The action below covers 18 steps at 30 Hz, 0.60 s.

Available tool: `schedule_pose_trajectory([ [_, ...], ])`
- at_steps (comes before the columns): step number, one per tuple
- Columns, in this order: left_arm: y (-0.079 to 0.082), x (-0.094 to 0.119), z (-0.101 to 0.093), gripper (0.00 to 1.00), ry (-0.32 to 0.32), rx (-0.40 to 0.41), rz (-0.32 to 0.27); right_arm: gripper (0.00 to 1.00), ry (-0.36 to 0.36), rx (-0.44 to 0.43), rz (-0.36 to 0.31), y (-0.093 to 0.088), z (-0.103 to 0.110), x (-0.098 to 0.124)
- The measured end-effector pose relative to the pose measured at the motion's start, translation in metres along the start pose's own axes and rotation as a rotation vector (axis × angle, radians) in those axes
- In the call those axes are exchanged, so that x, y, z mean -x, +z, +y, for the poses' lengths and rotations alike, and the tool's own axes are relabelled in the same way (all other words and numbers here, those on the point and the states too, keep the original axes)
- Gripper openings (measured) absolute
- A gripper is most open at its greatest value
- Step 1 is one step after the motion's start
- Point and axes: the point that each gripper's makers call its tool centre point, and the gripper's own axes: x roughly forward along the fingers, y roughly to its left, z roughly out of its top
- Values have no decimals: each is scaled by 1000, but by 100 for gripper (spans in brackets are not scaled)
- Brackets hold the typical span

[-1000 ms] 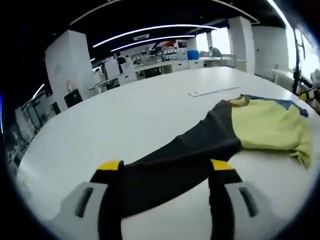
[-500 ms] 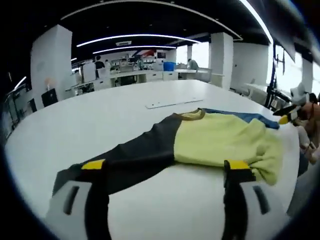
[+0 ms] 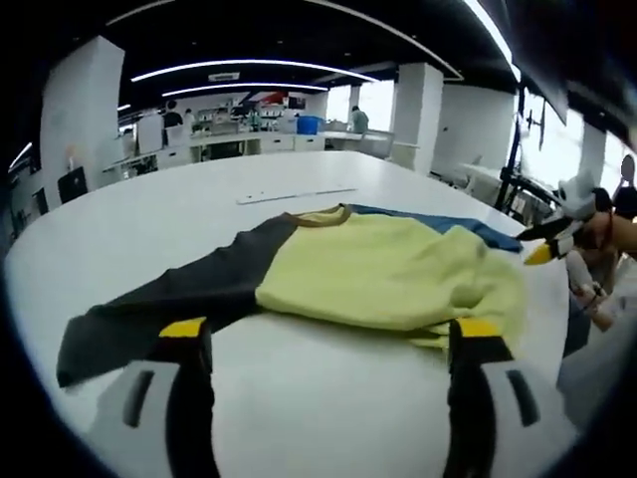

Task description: Fold the garment on the visible template until the final outline fits inside the template.

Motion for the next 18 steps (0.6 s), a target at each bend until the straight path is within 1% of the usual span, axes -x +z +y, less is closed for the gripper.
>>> schedule_pose_trajectory([
  [2,-3,-2,-10,94,-15,-8,5,70,3,-2,0,-2,1,0],
  [4,-9,-4,-16,91,-21,-14,16,68,8,-11,4,-4,5,-1],
  [6,-14,-7,-16,85,-28,-4,14,66,5,-17,4,-8,9,0],
  [7,-13,-5,-22,84,-31,-6,9,65,5,-18,5,-9,11,0],
  [10,-17,-6,-37,80,-45,-7,30,60,4,-18,8,-14,15,-1],
  [11,-20,-7,-37,79,-55,-3,36,59,3,-14,10,-15,17,-2],
  [13,-22,-8,-40,76,-64,-1,40,55,0,-18,13,-17,12,-4],
  [15,-27,-11,-46,72,-71,1,49,53,5,-24,20,-19,15,-7],
  [17,-31,-14,-49,68,-80,8,60,51,5,-7,30,-21,16,-9],
  [18,-33,-15,-51,65,-92,15,62,49,-4,7,35,-23,13,-9],
])
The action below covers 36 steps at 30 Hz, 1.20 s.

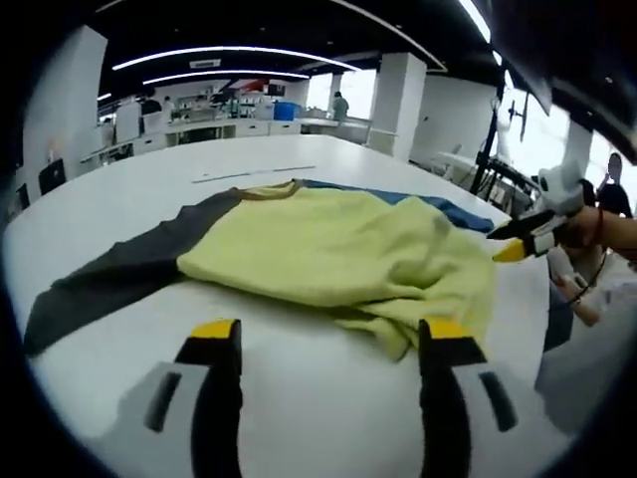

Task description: Fold the garment on the visible template until the final outline fits inside the template.

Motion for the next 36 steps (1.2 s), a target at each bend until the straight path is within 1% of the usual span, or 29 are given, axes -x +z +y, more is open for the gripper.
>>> schedule_pose_trajectory([
  [2,-1,-3,-4,57,-12,8,4,45,-4,2,-2,0,0,1],
  [4,-2,-8,-9,52,-17,15,18,42,-5,-8,-7,0,1,0],
  [6,-4,-9,-16,47,-39,25,23,38,-10,-17,-11,0,-1,0],
  [8,-5,-10,-21,40,-47,38,28,34,-16,-20,-8,-1,-2,0],
  [9,-6,-10,-23,38,-52,43,29,32,-21,-19,-6,-3,-1,0],
  [11,-7,-12,-26,36,-53,50,29,28,-25,-19,3,-5,-5,-1],
  [14,-7,-14,-30,29,-63,61,34,24,-27,-18,9,-8,-4,-1],
  [17,-11,-16,-29,26,-67,73,48,20,-25,-39,12,-9,0,-2],
  [20,-12,-16,-29,24,-67,66,55,18,-33,-39,12,-8,1,-4],
  [25,-14,-19,-35,18,-96,72,75,16,-46,-45,4,-8,-1,-5],
  [28,-16,-20,-35,12,-100,66,82,15,-52,-48,4,-9,-2,-4],
  [30,-17,-22,-37,6,-108,83,87,13,-57,-41,6,-9,-3,-4],
  [36,-15,-21,-38,1,-100,68,79,9,-61,-52,3,-8,-2,-4],
])
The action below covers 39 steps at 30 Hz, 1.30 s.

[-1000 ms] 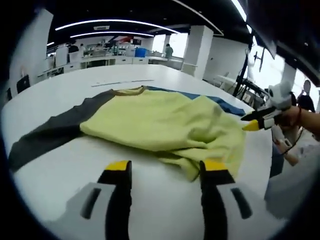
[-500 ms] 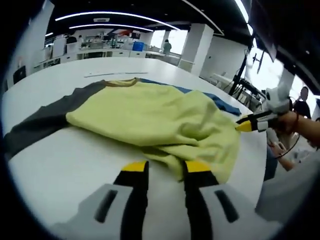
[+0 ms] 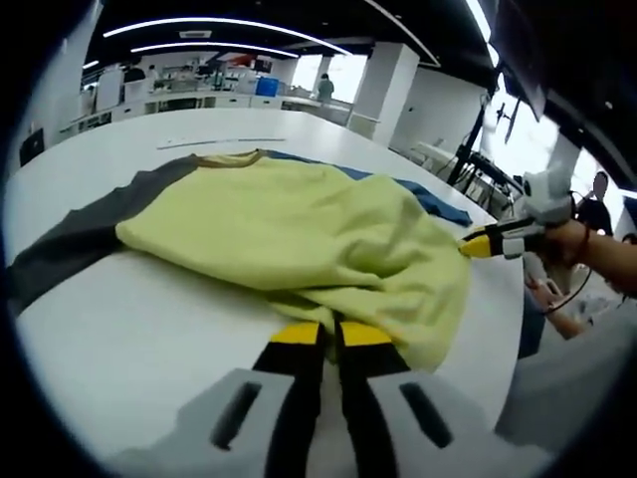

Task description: Fold the garment on the visible template until the final outline fits inside the template.

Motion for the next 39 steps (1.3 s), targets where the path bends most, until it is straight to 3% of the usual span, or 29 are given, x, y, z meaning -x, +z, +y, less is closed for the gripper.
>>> schedule_pose_trajectory([
  [7,1,15,3,1,4,6,10,0,6,10,0,2,1,-2],
  [26,-3,82,26,0,91,55,-4,0,47,32,-3,9,10,12],
  [39,-21,116,34,0,160,122,21,0,104,-5,24,-9,29,33],
])
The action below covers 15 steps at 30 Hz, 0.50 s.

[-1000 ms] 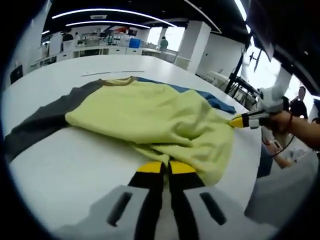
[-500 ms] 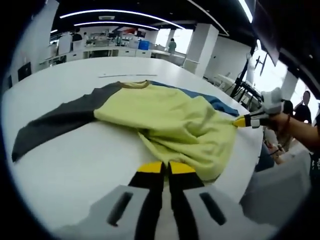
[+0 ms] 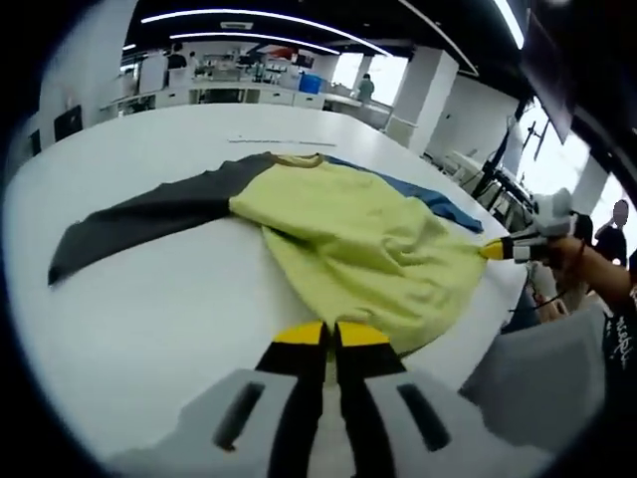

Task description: Fold the garment on the visible template until the final outline fits inside the template.

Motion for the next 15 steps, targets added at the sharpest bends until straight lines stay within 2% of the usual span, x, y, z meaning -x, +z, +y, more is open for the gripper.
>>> schedule_pose_trajectory([
  [7,-9,12,4,0,23,23,22,0,26,-1,12,-6,18,7],
  [15,-25,24,9,0,54,36,70,0,45,1,32,-14,23,9],
])
